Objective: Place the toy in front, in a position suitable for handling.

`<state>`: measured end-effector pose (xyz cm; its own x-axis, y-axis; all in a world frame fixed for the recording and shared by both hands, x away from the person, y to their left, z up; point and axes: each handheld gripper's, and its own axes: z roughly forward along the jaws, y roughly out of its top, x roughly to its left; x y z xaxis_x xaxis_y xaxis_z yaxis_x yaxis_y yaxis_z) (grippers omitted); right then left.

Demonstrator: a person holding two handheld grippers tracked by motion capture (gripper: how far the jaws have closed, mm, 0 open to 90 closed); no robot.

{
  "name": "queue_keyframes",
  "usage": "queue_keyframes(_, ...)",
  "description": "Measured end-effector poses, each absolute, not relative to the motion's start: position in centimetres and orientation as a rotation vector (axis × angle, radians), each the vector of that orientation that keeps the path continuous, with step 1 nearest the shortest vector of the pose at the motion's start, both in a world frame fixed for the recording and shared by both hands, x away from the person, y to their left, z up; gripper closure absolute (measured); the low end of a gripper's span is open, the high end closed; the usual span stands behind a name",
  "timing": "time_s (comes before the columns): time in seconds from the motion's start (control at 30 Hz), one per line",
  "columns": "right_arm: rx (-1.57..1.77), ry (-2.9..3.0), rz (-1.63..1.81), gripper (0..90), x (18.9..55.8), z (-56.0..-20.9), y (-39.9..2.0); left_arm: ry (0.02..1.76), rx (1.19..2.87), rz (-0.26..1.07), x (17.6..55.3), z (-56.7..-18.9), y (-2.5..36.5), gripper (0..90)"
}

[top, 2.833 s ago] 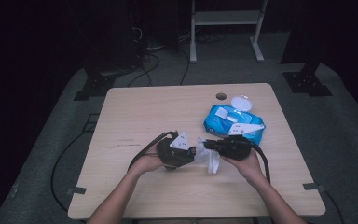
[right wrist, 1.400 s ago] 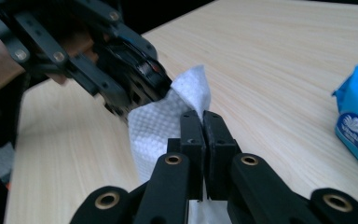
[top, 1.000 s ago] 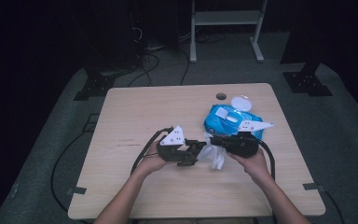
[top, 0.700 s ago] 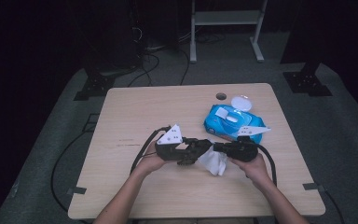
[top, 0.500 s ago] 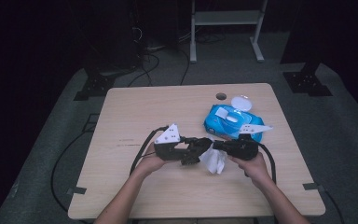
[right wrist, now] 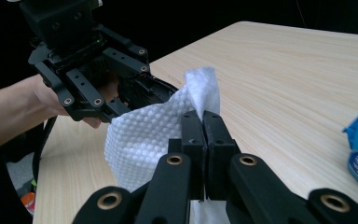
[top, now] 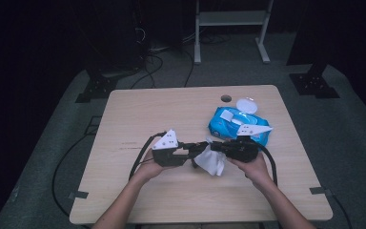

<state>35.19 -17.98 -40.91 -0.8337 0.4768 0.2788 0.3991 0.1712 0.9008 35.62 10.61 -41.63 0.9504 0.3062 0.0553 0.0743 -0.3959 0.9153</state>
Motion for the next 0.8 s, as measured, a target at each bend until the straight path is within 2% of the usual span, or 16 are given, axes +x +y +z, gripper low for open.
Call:
queue_keyframes(0.4,0.764,2.431,1.756,88.1,35.8,-40.7,-13.5,0.344,2.037,0.297,35.6,-43.5,12.8,64.1)
queue_keyframes(0.57,0.712,2.489,1.644,88.1,36.2,-41.5,-11.3,0.359,2.123,0.291,35.9,-44.5,13.0,67.3)
queue_keyframes(0.8,0.762,2.517,1.536,88.0,37.5,-43.2,-11.2,0.387,2.186,0.251,36.3,-46.2,13.4,68.2)
